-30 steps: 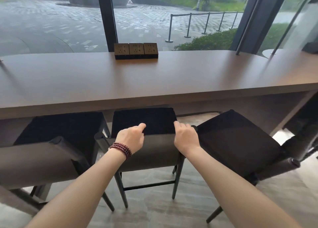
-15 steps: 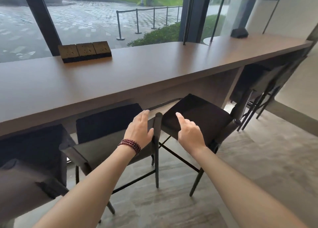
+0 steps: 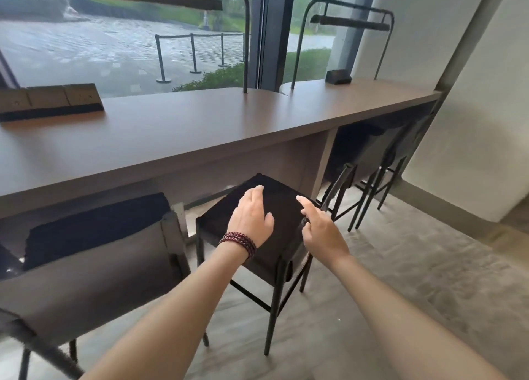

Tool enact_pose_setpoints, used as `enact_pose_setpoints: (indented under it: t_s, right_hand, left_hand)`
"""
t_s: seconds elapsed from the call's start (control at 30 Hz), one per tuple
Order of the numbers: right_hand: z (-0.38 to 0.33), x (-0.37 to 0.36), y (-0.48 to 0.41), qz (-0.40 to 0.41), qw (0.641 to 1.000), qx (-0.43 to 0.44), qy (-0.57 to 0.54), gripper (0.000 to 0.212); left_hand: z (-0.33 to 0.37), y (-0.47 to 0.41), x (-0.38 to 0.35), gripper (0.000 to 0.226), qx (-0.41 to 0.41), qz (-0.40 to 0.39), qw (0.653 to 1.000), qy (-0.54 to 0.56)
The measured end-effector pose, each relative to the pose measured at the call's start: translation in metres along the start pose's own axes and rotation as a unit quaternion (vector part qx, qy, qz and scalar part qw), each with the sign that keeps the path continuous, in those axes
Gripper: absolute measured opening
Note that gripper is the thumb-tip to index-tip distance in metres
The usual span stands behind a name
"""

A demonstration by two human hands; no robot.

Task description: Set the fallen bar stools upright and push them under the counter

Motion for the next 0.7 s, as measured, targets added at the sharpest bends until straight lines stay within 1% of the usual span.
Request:
enact_pose_setpoints:
  t_s: [0.17, 0.27, 0.37, 0.5, 0.7]
  right_hand:
    - [0.077, 0.016, -0.016, -0.017, 1.000, -0.004, 0.004, 0.065]
    - [0.115, 0.018, -0.029, -0.025, 1.000, -0.014, -0.006, 0.065]
    - [0.141, 0.014, -0.045, -0.035, 0.999, -0.004, -0.006, 0.066]
    - [0.167, 0.005, -0.080, -0.048, 0.999, 0.014, -0.004, 0.068]
    - [0.201, -0.022, -0.153, -0.086, 0.996, 0.035, 0.009, 0.077]
  left_hand:
    - [0.037, -0.026, -0.068, 0.059, 0.030, -0.032, 0.999, 0.009]
    - [0.050, -0.043, -0.106, 0.058, 0.047, -0.067, 0.997, -0.012]
    - [0.053, -0.065, -0.134, 0.057, 0.074, -0.091, 0.992, -0.038]
    - [0.054, -0.105, -0.165, 0.061, 0.087, -0.118, 0.987, -0.060]
    - [0.037, -0.167, -0.210, 0.062, 0.111, -0.153, 0.980, -0.057]
Point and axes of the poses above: each hand's wrist, its own y-axis away from the middle knuckle, its own x-axis out of the back of the hand, z = x × y, the point moved 10 cm from there along -y, towards the middle knuckle, and after that the axes turned 10 degrees about y, right-handed, at the moved point
